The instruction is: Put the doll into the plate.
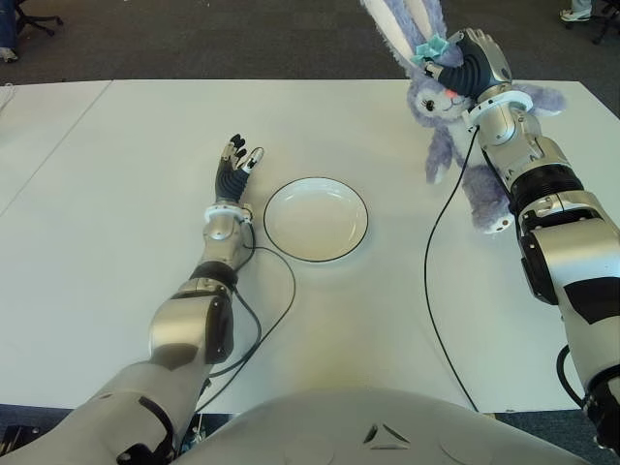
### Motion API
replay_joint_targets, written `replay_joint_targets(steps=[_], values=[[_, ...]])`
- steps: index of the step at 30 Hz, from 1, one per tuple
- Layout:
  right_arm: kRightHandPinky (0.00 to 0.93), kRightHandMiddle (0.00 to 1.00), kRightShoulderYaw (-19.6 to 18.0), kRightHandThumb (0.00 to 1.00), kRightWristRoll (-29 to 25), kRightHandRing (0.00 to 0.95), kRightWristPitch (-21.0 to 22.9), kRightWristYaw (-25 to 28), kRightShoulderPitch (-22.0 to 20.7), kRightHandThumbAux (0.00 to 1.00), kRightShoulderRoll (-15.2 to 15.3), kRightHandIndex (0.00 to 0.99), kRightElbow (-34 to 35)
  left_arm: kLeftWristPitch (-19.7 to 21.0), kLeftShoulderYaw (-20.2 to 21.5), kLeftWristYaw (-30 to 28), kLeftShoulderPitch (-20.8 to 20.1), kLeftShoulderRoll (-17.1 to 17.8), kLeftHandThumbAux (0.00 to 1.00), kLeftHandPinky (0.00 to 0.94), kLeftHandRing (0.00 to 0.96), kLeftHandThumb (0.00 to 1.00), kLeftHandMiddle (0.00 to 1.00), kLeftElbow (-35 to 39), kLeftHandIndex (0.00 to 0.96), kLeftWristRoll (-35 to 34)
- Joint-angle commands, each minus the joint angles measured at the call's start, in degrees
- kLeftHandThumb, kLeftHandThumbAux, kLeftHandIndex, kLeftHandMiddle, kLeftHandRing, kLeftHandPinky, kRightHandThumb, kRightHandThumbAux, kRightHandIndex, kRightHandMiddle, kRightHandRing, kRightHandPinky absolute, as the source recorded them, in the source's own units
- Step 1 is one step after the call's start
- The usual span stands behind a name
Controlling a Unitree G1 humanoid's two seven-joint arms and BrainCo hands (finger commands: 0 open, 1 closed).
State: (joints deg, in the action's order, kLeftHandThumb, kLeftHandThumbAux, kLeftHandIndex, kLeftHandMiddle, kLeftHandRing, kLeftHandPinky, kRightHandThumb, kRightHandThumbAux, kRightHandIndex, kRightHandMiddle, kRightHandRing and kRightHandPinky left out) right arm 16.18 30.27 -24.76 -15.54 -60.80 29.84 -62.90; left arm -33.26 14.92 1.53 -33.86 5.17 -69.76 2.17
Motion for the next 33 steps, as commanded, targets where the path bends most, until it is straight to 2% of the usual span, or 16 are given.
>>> replay_joint_targets(steps=[1,5,13,23,33], values=[[0.833,0.867,0.72,0.545,0.98,0.867,-1.07,0.09,-2.82,0.693,-1.06,0.775,2.7,7.39,0.06,0.37,13.25,-2.27,0.486,0.066,0.085,0.0,0.097,-8.02,0.049,0.17],[0.871,0.877,1.62,0.553,1.98,0.879,-2.21,-0.76,-3.03,0.697,-1.55,0.792,4.03,7.38,-0.11,0.81,13.17,-2.43,0.493,0.075,0.095,0.0,0.107,-8.01,0.051,0.32],[0.867,0.872,2.88,0.531,2.93,0.88,-3.91,-1.24,-2.28,0.706,-3.84,0.793,7.44,7.53,-0.71,1.84,13.09,-2.72,0.485,0.078,0.102,0.0,0.114,-8.01,0.048,0.91],[0.862,0.872,3.75,0.564,4.02,0.873,-4.51,-1.69,-2.52,0.707,-5.2,0.797,7.26,7.95,-0.53,1.89,12.95,-3.07,0.484,0.074,0.102,0.0,0.114,-8.06,0.051,0.63],[0.854,0.86,4.88,0.6,5.2,0.866,-3.79,-1.02,-2.78,0.69,-8.05,0.798,9.34,7.56,-0.59,1.82,12.87,-3.42,0.471,0.065,0.092,0.0,0.104,-8.04,0.044,0.64]])
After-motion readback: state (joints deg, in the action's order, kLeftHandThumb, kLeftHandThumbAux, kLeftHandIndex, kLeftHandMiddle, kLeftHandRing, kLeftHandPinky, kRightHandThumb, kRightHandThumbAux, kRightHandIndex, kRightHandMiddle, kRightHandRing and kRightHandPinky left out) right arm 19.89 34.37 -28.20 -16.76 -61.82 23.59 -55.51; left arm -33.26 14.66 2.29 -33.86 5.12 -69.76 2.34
